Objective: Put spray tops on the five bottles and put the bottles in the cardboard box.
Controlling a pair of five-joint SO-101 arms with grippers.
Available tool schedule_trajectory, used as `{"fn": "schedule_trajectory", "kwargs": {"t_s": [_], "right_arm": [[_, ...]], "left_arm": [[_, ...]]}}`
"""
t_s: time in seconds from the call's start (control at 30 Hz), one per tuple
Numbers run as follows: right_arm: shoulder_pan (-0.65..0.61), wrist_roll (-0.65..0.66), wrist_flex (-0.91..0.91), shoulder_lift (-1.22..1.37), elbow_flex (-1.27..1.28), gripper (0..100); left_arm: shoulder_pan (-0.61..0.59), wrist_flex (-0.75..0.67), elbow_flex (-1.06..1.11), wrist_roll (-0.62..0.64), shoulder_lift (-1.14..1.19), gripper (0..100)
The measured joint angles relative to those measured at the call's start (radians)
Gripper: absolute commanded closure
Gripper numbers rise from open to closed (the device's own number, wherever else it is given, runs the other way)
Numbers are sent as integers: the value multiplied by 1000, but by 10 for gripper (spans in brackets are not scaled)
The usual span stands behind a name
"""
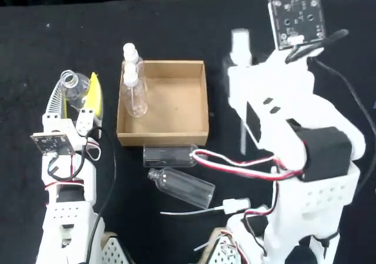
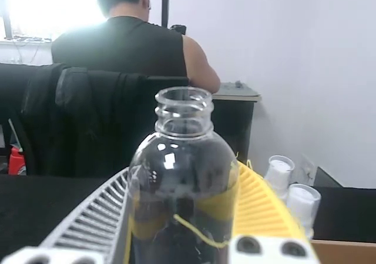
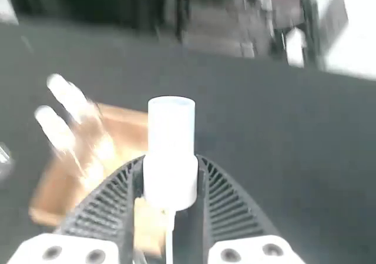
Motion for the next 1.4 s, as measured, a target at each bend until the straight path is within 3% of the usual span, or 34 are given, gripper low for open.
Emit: {"fn": "schedule_trajectory", "kwargs": {"t_s": [0.3, 0.6, 1.0, 1.4], "right_arm": [[-123, -57, -213, 0, -17, 987], [-126, -57, -222, 0, -26, 987], [-126, -61, -166, 0, -26, 987], [-126, -61, -166, 0, -26, 987]], "left_arm": [[87, -5, 0, -2, 0, 942], [95, -8, 0, -2, 0, 942], [-35, -9, 0, -2, 0, 942], [-48, -6, 0, -2, 0, 942]]}}
